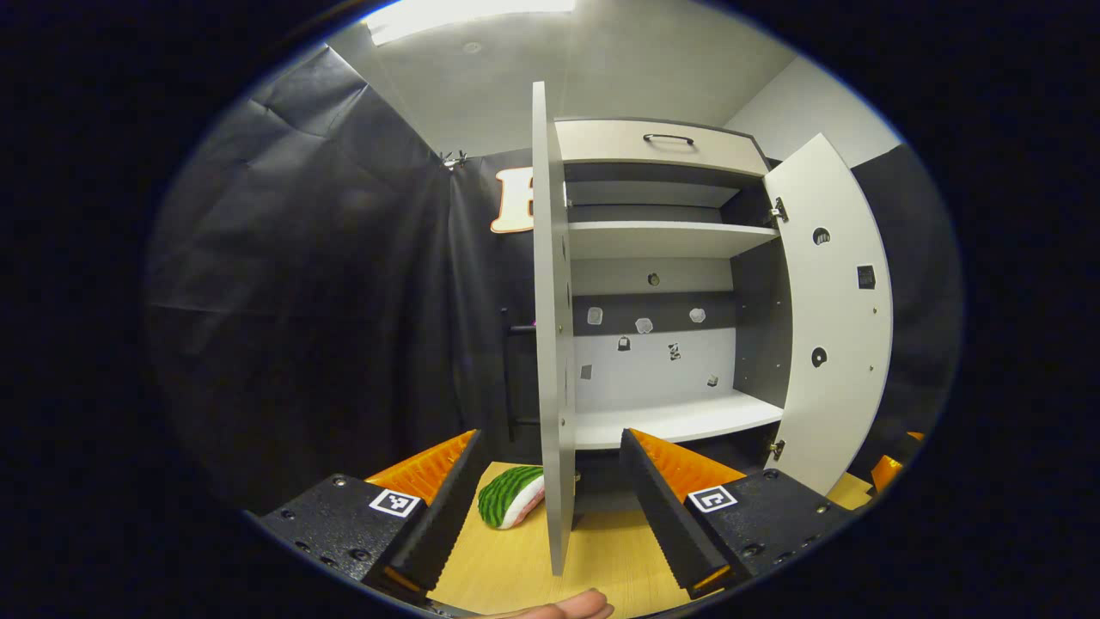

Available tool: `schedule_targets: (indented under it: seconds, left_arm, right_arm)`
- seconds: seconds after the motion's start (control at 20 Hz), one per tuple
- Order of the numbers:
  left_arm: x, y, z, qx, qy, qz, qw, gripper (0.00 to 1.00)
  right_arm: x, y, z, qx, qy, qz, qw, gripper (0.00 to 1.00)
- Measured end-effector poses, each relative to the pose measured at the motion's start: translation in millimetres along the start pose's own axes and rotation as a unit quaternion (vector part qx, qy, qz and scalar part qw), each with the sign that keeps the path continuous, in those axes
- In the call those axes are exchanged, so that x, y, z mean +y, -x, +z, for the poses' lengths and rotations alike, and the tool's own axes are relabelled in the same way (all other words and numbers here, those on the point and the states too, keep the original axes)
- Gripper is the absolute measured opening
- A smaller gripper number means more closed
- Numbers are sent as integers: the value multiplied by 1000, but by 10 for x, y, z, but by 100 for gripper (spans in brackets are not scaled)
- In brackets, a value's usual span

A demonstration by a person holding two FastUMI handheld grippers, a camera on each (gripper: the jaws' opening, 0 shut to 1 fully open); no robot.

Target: Open the right door of the double-door shoe cabinet with the right hand, and open the left door with the left hand.

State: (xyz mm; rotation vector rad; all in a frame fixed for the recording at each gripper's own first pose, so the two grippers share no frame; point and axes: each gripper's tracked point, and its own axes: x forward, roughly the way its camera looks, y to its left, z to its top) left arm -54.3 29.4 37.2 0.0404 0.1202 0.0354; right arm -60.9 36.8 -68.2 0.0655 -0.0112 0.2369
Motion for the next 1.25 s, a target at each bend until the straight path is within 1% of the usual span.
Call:
schedule_targets:
  seconds: [0.1,0.15,0.2,0.3,0.45,0.5,0.55,0.6,0.65,0.85,1.0,1.05,1.1,1.15,1.25]
  left_arm:
    - [-94,27,-34,-7,-1,-6,1000,100]
    - [-157,38,-75,-5,0,-11,1000,100]
    - [-221,52,-132,-2,4,-17,1000,98]
    - [-308,89,-203,-2,14,-24,1000,98]
    - [-394,125,-320,-7,4,-25,1000,100]
    - [-450,142,-359,-8,5,-29,1000,98]
    - [-522,164,-410,-4,7,-37,999,98]
    - [-595,185,-488,0,8,-45,999,98]
    - [-653,199,-542,4,9,-52,999,100]
    - [-869,306,-714,6,22,-71,997,98]
    - [-968,406,-728,-12,3,-70,997,98]
    - [-1021,450,-725,-14,10,-73,997,100]
    - [-1084,496,-733,-13,18,-80,997,98]
    - [-1128,535,-749,-12,22,-87,996,98]
    - [-1113,580,-743,-16,25,-85,996,98]
  right_arm:
    - [22,20,29,-3,2,2,1000,97]
    - [26,21,29,-4,4,3,1000,97]
    - [31,19,38,-4,6,3,1000,98]
    - [70,42,43,-6,9,5,1000,98]
    - [125,65,46,-7,15,10,1000,98]
    - [147,73,45,-8,18,12,1000,98]
    - [168,67,41,-8,20,13,1000,98]
    - [191,68,38,-8,22,16,1000,100]
    - [212,72,28,-9,23,18,1000,97]
    - [270,71,6,-9,22,24,999,97]
    - [268,81,26,-12,12,24,1000,98]
    - [248,85,28,-13,10,22,1000,100]
    - [233,97,37,-13,11,21,1000,97]
    - [227,101,45,-14,11,21,1000,97]
    - [214,105,58,-15,14,21,1000,97]
